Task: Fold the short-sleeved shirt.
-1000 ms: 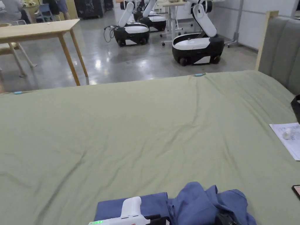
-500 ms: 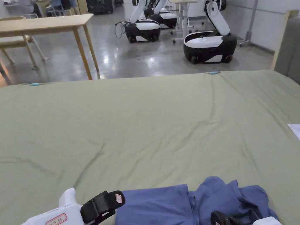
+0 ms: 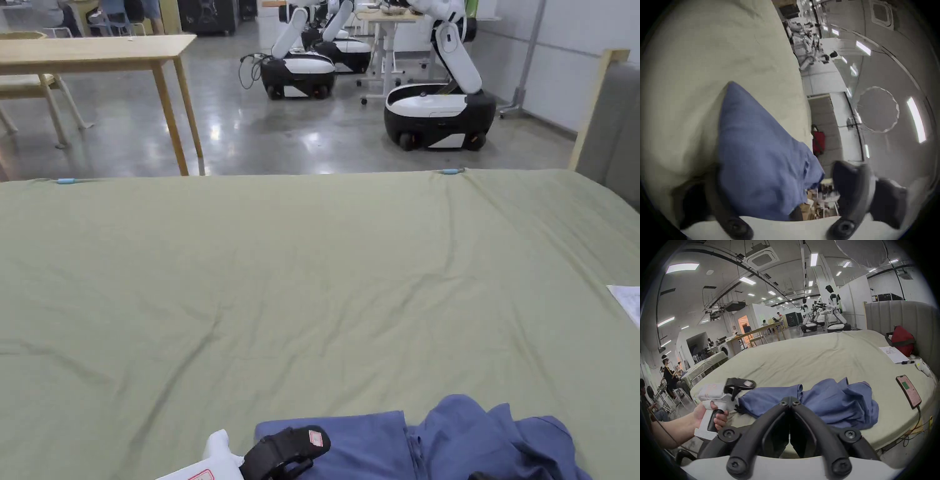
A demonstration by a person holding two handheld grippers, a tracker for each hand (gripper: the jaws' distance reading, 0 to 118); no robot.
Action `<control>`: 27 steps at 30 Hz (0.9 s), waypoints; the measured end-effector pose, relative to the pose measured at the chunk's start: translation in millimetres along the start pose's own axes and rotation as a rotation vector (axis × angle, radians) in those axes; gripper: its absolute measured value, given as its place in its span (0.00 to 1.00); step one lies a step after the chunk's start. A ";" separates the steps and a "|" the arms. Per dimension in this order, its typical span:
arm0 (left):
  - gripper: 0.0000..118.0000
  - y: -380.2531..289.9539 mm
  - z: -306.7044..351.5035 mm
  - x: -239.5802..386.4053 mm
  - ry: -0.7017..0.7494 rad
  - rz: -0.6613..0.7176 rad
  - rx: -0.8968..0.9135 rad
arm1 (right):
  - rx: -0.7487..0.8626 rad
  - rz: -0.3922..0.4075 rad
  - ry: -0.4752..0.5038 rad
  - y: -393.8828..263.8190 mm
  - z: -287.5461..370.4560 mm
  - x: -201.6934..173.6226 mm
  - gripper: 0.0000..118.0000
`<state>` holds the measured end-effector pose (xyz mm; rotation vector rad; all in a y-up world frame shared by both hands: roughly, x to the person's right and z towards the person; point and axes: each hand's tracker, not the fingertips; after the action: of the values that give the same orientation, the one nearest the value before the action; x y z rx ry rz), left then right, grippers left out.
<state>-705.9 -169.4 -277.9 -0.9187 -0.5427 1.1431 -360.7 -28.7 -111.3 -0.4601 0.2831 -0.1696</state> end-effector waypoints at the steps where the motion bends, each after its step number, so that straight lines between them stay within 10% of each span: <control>1: 0.35 -0.2 -0.2 -3.7 0.063 0.020 0.029 | 0.000 -0.002 -0.004 0.3 1.2 1.0 0.00; 2: 0.12 -3.7 3.8 -14.1 0.113 0.056 0.051 | -0.003 -0.002 -0.009 0.4 1.1 1.9 0.00; 10: 0.11 8.3 59.7 5.5 0.112 -0.077 0.197 | -0.011 -0.002 -0.021 0.1 -0.5 1.6 0.00; 17: 0.11 42.3 119.3 66.0 0.451 -0.472 0.296 | -0.010 0.012 0.004 -4.3 -9.8 0.5 0.00; 27: 0.11 -80.8 -60.4 161.5 0.598 -1.163 0.057 | 0.015 0.031 0.010 -9.3 10.2 7.2 0.00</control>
<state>-559.9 -49.1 -255.3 -0.6583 -0.4253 -0.1721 -351.7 -34.3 -99.9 -0.4401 0.2989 -0.1435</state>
